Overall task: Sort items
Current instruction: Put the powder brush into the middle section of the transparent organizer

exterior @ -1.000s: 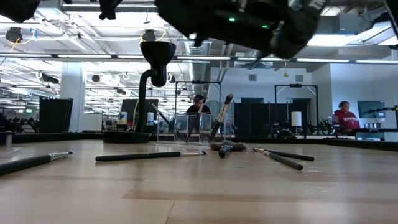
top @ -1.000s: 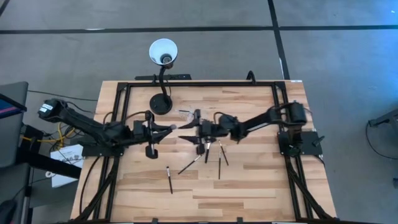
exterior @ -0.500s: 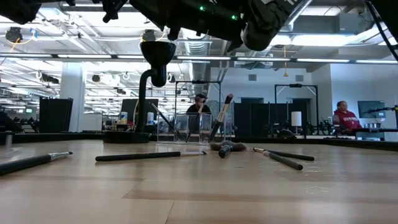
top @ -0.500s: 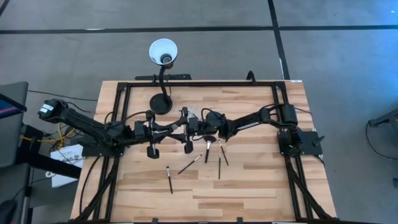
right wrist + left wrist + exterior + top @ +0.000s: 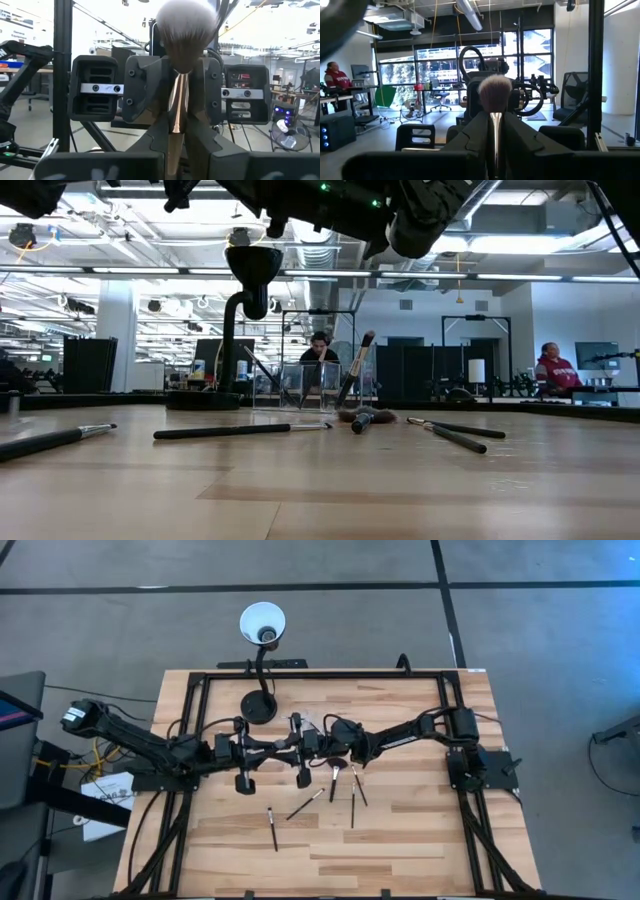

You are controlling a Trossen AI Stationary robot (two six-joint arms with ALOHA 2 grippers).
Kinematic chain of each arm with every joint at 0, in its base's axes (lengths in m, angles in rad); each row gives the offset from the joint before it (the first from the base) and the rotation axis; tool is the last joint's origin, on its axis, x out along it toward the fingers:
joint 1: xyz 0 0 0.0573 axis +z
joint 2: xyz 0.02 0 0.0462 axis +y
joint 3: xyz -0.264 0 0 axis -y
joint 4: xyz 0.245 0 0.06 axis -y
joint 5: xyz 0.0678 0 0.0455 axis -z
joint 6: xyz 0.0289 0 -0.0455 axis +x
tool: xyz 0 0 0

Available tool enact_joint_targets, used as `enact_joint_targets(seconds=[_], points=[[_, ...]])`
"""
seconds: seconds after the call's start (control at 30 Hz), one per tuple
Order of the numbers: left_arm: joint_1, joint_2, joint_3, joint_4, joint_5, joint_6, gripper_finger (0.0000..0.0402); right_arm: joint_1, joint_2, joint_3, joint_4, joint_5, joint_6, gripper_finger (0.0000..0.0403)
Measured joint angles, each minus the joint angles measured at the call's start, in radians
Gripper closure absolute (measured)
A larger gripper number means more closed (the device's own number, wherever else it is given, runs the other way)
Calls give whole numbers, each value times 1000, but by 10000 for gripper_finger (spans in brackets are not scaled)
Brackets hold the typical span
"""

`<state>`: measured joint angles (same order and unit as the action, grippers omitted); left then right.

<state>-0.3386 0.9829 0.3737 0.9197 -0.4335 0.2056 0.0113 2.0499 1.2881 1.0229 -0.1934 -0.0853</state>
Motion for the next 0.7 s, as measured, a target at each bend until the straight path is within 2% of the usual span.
enact_joint_targets(seconds=[0.23,0.37,0.53,0.7], points=[[-3,3,0,-14,-6,-4,334,3,0,2,-43,12,39,364],[-3,1,0,-10,-66,-2,332,-1,-23,2,-86,27,56,358],[-3,-10,0,-4,-109,40,331,-20,-123,1,-260,74,51,374],[-4,-49,0,-8,-161,106,331,-27,-255,2,-481,100,23,362]])
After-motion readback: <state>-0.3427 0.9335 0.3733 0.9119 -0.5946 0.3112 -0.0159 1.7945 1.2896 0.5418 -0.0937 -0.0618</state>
